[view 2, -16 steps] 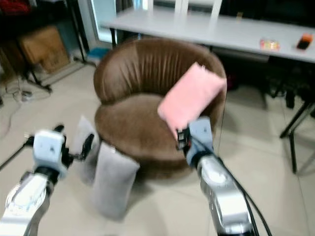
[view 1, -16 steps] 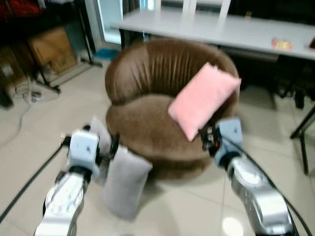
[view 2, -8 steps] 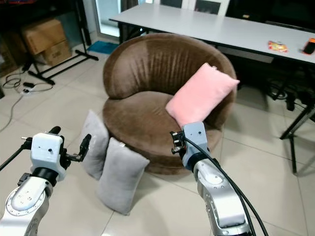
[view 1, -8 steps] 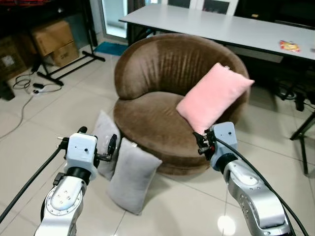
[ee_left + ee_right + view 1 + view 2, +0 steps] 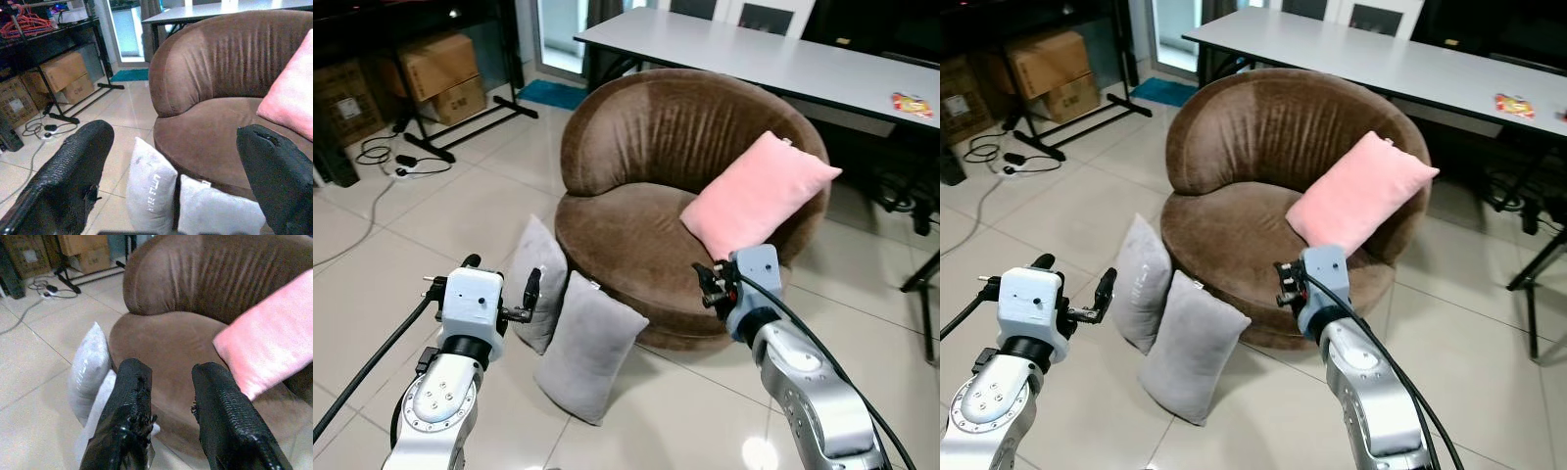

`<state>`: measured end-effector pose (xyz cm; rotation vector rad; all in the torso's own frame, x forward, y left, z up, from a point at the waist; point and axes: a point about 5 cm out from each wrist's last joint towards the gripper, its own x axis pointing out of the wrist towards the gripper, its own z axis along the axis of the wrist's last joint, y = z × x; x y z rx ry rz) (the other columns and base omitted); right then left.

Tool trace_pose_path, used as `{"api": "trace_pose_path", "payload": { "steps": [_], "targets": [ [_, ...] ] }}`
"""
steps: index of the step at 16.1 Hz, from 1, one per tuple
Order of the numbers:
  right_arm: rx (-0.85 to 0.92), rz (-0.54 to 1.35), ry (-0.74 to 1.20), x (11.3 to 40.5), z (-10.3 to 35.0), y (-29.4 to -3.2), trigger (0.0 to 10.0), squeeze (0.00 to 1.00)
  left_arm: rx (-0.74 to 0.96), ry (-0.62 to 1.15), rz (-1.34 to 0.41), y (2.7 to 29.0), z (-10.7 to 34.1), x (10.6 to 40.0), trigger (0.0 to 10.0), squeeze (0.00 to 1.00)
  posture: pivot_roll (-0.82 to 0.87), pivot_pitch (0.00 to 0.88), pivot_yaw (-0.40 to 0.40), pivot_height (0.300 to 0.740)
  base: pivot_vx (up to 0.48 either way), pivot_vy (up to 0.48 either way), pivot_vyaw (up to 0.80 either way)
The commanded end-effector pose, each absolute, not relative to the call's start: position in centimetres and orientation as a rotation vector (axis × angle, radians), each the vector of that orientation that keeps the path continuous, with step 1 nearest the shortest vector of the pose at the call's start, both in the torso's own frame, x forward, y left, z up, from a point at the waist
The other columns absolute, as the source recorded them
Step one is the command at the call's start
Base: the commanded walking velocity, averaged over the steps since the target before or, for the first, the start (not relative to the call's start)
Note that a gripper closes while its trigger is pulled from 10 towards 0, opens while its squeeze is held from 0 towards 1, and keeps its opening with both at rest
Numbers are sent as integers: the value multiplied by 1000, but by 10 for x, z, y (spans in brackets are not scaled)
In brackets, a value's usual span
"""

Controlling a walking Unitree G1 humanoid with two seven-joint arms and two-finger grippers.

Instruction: Move the pillow to the sofa from floor

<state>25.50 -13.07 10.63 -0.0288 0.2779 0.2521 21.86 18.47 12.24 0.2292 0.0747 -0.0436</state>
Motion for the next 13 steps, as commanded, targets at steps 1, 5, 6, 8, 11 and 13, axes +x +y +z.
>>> {"api": "trace_pose_path", "payload": {
  "steps": [1, 5, 6, 8, 11, 13],
  "targets": [
    [-21, 234, 273, 254, 110, -136, 10000, 0, 229, 55, -44, 181, 125, 217, 10000, 0, 50, 0, -57, 740, 0, 356, 0],
    [-11, 241, 260, 256, 114, -134, 10000, 0, 222, 39, -25, 183, 130, 217, 10000, 0, 54, 0, -59, 740, 0, 180, 0],
    [4, 244, 244, 258, 117, -134, 10000, 0, 219, 29, -21, 184, 133, 218, 10000, 0, 52, 0, -56, 740, 0, 0, 0],
    [42, 190, 235, 258, 116, -145, 10000, 0, 237, 17, -18, 187, 135, 220, 10000, 0, 37, 0, -26, 740, 0, 0, 0],
    [-11, 231, 218, 259, 118, -143, 10000, 0, 224, 22, -26, 185, 132, 226, 10000, 0, 4, 0, 3, 740, 0, 0, 267],
    [5, 268, 210, 260, 122, -135, 10000, 0, 216, 22, -21, 185, 133, 228, 10000, 0, 1, 0, 1, 740, 0, 0, 800]
  ]
}}
